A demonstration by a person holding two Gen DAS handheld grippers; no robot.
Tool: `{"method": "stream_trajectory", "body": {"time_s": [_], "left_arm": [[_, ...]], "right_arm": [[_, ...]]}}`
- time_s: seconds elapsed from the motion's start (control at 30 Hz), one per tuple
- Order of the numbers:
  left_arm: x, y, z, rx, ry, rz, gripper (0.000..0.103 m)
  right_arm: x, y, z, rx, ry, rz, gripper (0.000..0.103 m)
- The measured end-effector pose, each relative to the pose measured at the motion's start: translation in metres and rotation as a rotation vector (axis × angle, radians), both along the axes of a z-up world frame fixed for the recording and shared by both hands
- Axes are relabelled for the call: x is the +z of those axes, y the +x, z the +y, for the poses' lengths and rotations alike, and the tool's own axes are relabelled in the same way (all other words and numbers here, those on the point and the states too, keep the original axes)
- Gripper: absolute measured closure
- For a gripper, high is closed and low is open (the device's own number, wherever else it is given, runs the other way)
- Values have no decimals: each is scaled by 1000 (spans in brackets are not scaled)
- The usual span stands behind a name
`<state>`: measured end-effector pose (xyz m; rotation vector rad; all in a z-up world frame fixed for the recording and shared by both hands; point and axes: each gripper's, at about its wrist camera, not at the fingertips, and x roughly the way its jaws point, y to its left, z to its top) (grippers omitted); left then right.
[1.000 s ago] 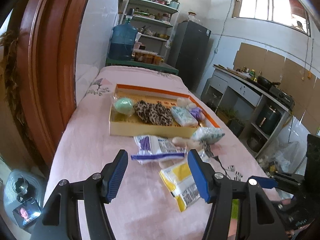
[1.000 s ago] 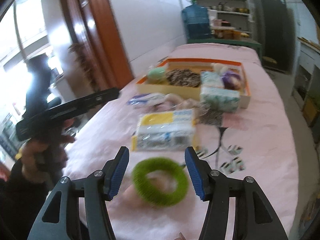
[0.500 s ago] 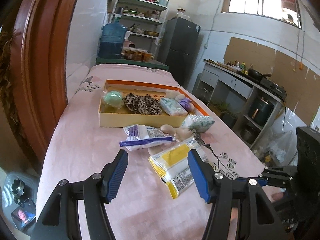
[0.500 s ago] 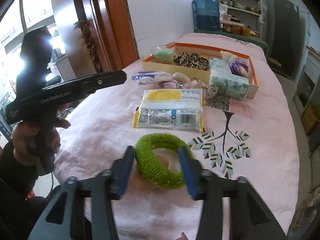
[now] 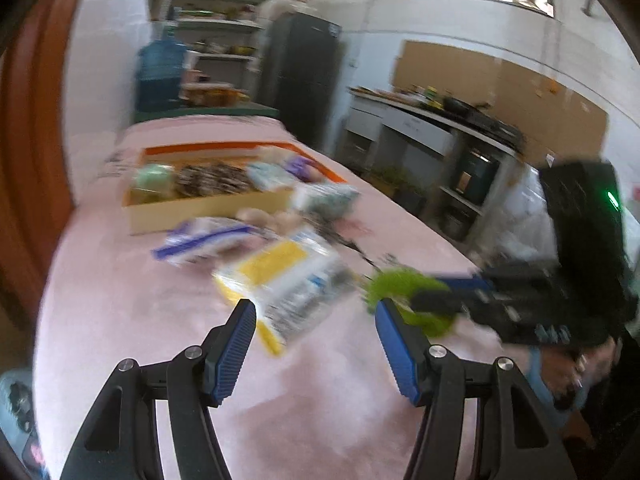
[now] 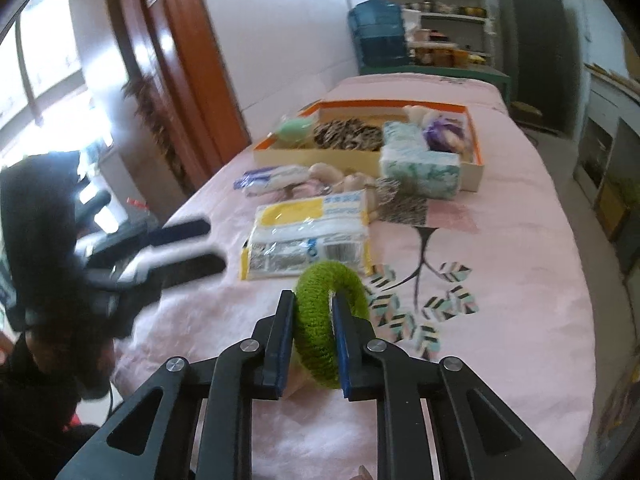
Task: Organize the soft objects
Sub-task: 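Grasp the green fuzzy ring with right tool while left tool grasps pink sponge, then carry the sponge and green ring over the box and lower both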
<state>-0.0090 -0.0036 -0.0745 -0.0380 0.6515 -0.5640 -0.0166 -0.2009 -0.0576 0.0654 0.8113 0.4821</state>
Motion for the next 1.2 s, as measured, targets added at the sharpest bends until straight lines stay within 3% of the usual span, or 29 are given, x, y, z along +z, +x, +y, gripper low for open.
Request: {"method": "stream_trajectory", "body": {"time_s": [0.17, 0.5, 0.67, 0.77, 1.2], "left_arm": [[-2, -16, -23, -146, -8, 23, 41], [-22, -20, -64, -234, 25, 106, 41], [-34, -20, -73, -232, 62, 139, 42], [-39, -16, -72, -221, 57, 170, 61], [-14, -20, -50, -168, -44, 65, 64]], "right_arm": [[4, 2, -15, -62, 35, -9, 84], [3, -2, -25, -92, 57, -9, 84], [2, -2, -25, -89, 64, -8, 84], [1, -2, -24, -83, 66, -6, 84], [13, -6, -16, -61, 32, -57, 88]]}}
